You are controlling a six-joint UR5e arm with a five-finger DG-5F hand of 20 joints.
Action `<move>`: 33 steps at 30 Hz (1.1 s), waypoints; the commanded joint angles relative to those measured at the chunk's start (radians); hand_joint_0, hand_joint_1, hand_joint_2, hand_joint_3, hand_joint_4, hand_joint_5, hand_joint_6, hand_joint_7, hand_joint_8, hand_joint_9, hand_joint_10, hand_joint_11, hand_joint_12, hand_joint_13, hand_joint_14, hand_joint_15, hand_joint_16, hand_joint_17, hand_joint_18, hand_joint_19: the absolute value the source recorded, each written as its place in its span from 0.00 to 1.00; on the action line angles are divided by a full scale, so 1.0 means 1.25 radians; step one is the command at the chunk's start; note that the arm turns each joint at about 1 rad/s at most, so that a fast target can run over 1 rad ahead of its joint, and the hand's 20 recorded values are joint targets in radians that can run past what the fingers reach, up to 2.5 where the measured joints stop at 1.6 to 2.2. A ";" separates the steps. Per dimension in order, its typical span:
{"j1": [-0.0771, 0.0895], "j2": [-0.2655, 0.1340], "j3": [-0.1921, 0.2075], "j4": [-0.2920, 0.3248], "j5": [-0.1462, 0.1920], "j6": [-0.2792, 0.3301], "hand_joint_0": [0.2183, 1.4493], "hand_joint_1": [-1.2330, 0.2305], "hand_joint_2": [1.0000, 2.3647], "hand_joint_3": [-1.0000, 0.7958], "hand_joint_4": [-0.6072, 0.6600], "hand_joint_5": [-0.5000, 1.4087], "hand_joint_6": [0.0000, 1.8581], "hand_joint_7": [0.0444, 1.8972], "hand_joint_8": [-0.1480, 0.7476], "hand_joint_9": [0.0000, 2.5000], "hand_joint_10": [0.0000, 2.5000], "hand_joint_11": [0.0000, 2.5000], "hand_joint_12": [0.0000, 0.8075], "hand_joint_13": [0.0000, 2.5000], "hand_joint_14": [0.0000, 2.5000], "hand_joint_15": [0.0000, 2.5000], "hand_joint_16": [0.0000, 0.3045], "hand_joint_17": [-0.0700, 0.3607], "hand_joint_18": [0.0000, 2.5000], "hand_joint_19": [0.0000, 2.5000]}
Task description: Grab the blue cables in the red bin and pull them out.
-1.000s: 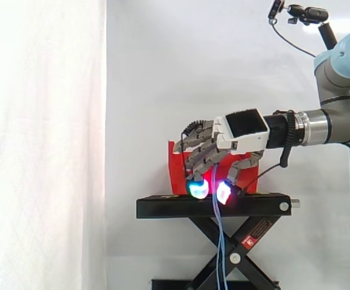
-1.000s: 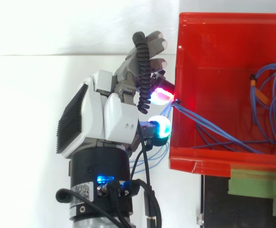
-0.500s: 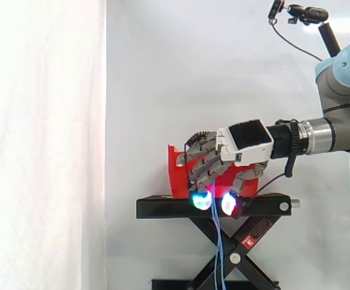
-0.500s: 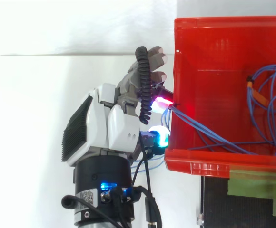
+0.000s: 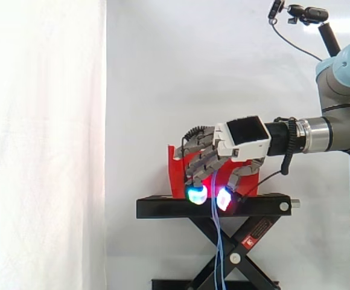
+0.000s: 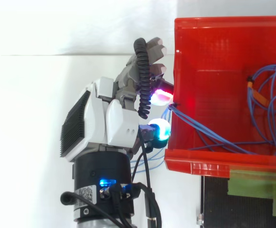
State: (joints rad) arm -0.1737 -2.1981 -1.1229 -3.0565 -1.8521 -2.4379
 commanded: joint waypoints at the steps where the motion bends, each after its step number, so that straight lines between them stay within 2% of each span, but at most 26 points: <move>1: 0.000 0.001 0.000 0.006 -0.004 -0.002 0.48 0.13 0.00 0.00 0.65 0.73 0.01 0.39 0.46 0.32 0.01 0.15 0.45 0.20 0.00 0.10 0.17 0.43 0.20 0.18; 14: 0.000 0.001 0.000 0.012 -0.004 -0.013 0.50 0.12 0.00 0.00 0.63 0.76 0.00 0.49 0.47 0.34 0.01 0.17 0.44 0.21 0.00 0.10 0.17 0.43 0.20 0.18; 17: 0.000 0.000 0.000 0.011 -0.006 -0.013 0.50 0.12 0.00 0.00 0.62 0.76 0.05 0.48 0.47 0.34 0.01 0.17 0.44 0.21 0.00 0.10 0.17 0.43 0.20 0.18; 18: 0.000 0.001 0.000 0.009 -0.004 -0.013 0.50 0.12 0.00 0.00 0.61 0.75 0.12 0.46 0.47 0.34 0.01 0.18 0.44 0.21 0.00 0.10 0.17 0.43 0.21 0.18; 24: 0.000 0.000 0.000 0.008 -0.004 -0.013 0.53 0.13 0.00 0.00 0.60 0.72 0.24 0.43 0.47 0.35 0.01 0.18 0.44 0.21 0.00 0.11 0.16 0.42 0.21 0.18; 32: 0.000 0.000 0.000 0.007 -0.004 -0.013 0.54 0.14 0.00 0.00 0.60 0.72 0.27 0.41 0.46 0.35 0.01 0.19 0.43 0.21 0.00 0.11 0.16 0.42 0.21 0.18; 33: 0.000 0.000 0.000 0.007 -0.006 -0.013 0.54 0.14 0.00 0.00 0.60 0.72 0.23 0.42 0.46 0.35 0.01 0.19 0.43 0.21 0.00 0.11 0.16 0.42 0.21 0.18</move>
State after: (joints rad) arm -0.1734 -2.1978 -1.1229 -3.0474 -1.8580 -2.4536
